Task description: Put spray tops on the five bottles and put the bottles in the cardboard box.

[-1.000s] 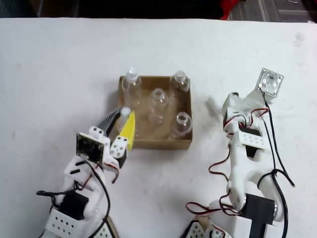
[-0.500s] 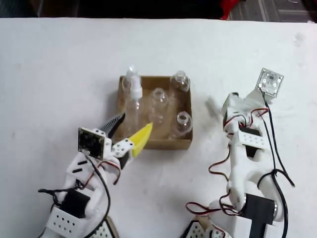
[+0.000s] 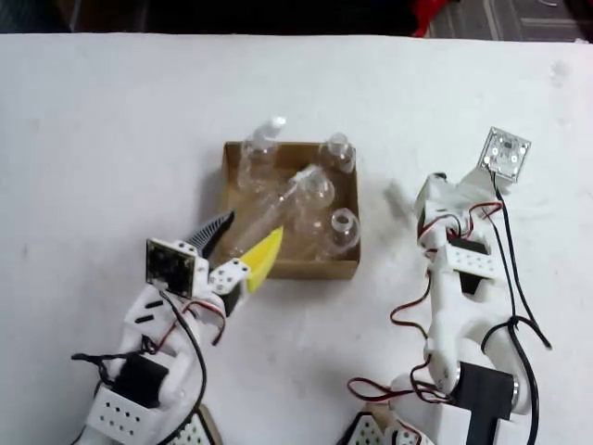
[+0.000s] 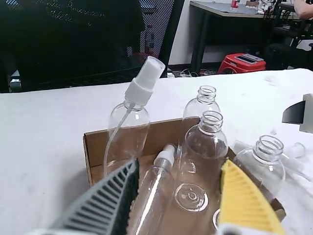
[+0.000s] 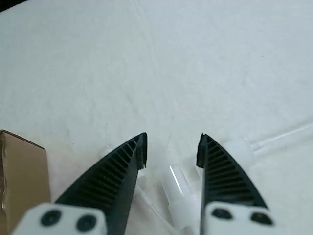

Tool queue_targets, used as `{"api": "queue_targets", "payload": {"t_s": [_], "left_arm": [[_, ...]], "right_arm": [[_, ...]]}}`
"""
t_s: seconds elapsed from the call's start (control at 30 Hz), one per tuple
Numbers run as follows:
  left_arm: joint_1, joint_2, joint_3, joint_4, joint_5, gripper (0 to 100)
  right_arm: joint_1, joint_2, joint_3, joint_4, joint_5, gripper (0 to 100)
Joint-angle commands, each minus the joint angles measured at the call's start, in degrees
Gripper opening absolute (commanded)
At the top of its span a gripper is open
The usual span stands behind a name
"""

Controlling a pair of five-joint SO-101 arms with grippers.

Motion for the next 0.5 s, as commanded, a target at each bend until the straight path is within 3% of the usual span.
{"api": "queue_targets", "payload": {"t_s": [0.0,0.23,0.47], "left_arm": [[-0.3,-0.3,-2.1,-0.1,0.8,24],[-5.8,0.0,-3.6,2.4,0.8,24],[-5.3,0.2,-18.1,19.0,0.6,22]], "right_arm": [[-0.5,-0.1,-0.4,-1.4,0.8,14.9],[-0.5,-0.1,-0.4,-1.4,0.8,14.9],[-0.5,-0.1,-0.4,-1.4,0.8,14.9]]}}
